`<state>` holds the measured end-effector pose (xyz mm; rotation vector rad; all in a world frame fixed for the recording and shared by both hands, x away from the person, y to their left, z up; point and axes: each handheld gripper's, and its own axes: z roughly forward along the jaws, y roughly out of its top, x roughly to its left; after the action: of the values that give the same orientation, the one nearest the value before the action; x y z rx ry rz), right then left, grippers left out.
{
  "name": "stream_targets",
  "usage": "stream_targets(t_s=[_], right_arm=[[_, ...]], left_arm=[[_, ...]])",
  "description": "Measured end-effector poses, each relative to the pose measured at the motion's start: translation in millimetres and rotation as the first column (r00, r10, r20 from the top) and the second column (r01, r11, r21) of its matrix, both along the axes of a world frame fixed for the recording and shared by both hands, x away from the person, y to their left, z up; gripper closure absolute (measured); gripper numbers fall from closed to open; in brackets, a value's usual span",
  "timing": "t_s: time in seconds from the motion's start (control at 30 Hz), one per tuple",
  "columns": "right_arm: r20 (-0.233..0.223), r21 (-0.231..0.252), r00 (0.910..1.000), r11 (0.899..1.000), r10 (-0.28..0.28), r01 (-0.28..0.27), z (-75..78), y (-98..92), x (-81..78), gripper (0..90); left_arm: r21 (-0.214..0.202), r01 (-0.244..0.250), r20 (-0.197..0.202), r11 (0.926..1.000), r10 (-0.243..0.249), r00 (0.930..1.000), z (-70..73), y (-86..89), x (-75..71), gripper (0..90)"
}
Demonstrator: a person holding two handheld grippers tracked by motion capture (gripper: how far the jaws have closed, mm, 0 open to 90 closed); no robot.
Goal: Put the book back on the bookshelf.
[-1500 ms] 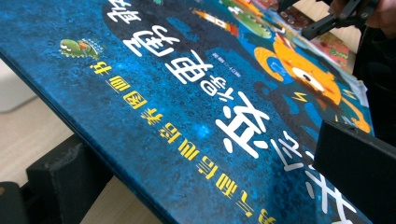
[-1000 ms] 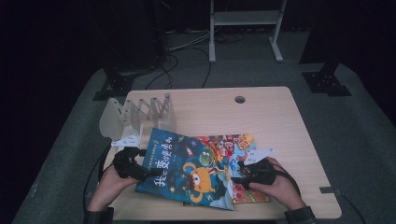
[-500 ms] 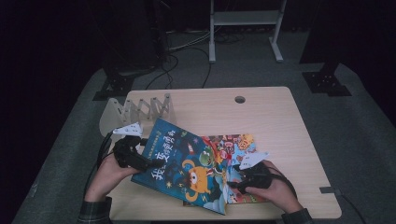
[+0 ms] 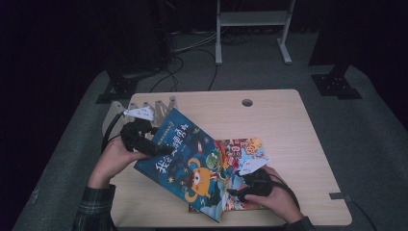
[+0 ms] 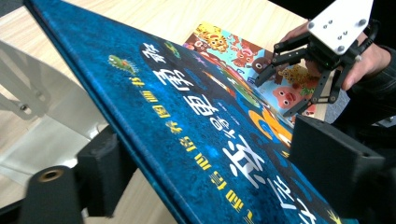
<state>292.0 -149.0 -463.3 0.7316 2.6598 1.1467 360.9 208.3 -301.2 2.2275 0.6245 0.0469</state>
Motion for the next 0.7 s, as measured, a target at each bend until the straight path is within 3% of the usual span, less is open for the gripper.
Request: stream_targets(t_s=[0.27,0.47,0.7], right_arm=[[0.003,-0.003,0.9991,0.999,-0.042,0.042,0.0,8.0,-2.6,25.4],[0.009,-0.004,0.9982,0.998,-0.060,0.060,0.0,13.7,-2.7,25.3],[0.008,-0.002,0.9956,0.996,-0.093,0.093,-0.4,18.9,-2.8,23.6]], left_arm=[[0.046,0.002,-0.032,0.9990,0.000,0.9995,19.6,-9.6,12.0,36.2],[0.043,-0.013,-0.031,0.9990,0.014,0.9994,25.2,-15.2,17.0,39.3],[0.055,-0.015,-0.060,0.9984,0.018,0.9981,29.3,-16.4,17.5,41.1]])
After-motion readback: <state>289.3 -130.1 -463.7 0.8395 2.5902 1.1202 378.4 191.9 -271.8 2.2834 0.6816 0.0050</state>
